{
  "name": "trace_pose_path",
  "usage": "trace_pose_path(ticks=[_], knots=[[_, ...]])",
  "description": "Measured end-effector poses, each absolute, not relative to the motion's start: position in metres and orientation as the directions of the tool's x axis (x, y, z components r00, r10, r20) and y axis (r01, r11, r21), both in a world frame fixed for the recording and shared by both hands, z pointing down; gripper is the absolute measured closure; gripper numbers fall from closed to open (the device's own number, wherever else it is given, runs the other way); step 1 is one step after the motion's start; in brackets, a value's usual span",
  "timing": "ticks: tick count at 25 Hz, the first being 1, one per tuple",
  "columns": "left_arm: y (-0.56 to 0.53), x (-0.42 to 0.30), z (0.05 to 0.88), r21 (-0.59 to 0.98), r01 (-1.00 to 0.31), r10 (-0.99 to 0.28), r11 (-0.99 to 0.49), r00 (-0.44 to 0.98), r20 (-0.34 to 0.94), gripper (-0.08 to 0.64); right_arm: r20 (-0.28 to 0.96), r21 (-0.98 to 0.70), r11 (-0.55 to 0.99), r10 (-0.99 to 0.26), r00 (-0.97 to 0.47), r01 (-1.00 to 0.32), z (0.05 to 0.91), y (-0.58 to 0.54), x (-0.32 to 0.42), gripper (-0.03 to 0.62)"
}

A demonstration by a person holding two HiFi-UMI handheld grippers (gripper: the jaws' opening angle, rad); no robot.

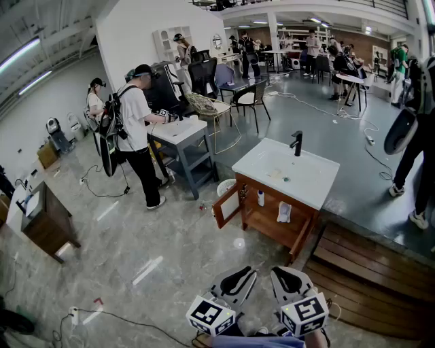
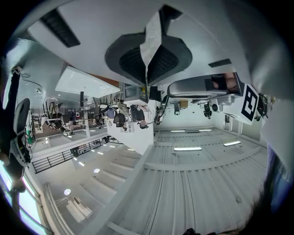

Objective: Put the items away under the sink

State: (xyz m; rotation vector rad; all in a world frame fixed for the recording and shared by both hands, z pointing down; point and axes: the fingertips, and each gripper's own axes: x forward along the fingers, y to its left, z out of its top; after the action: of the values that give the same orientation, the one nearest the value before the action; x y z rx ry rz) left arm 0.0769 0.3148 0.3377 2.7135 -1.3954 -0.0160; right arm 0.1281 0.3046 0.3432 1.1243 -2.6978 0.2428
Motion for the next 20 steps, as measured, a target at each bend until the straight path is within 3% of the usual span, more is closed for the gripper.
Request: trace_pose_path(ticks=[20], knots=[[0.303,0.077,0.342,0.071,-0.817,-0.814,-0.573,0.577,0.074,0.503,0.263,-0.116,0.700,-0.663,-0.701,-0.705,0.358,0.288,0.130,0.565]])
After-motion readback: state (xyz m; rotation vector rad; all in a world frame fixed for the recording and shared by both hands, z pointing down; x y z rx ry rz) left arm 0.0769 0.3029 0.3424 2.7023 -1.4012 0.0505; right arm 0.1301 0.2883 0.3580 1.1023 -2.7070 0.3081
